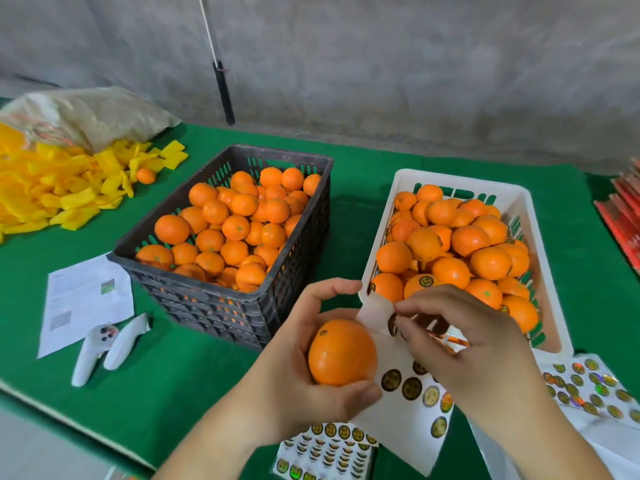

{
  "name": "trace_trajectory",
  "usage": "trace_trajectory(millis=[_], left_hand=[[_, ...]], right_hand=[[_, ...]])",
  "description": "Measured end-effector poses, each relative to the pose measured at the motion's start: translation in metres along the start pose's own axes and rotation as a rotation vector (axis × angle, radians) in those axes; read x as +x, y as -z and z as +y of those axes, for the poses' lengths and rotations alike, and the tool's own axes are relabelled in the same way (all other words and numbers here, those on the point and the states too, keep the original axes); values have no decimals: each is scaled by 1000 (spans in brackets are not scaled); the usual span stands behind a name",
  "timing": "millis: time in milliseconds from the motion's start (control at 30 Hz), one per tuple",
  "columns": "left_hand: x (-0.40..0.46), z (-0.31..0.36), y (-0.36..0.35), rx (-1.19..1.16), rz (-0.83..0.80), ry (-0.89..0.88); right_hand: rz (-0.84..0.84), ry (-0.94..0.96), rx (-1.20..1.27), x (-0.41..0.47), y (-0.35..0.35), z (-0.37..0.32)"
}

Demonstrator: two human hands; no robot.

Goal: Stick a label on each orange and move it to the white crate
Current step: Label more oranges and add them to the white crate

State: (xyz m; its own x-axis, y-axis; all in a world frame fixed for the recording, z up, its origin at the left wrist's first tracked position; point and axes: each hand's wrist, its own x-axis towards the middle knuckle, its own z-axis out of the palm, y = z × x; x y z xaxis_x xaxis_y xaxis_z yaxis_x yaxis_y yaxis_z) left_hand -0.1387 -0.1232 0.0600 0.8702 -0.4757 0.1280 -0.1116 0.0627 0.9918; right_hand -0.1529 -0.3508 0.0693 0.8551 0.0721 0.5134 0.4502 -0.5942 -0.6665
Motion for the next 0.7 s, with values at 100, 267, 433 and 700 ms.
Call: trace_trajectory(millis=[100,267,433,700], left_hand=[[-1,-1,0,7,1,-6],[-1,0,-4,26,29,5],[-2,-2,-7,61,65,-5],[5,-8,-6,27,142,14]], right_hand=[[-65,16,-10,1,2,-5],[-61,-46,0,0,2,2],[188,-178,66,-2,8,-4],[-79,235,-11,-5,-19,-18]])
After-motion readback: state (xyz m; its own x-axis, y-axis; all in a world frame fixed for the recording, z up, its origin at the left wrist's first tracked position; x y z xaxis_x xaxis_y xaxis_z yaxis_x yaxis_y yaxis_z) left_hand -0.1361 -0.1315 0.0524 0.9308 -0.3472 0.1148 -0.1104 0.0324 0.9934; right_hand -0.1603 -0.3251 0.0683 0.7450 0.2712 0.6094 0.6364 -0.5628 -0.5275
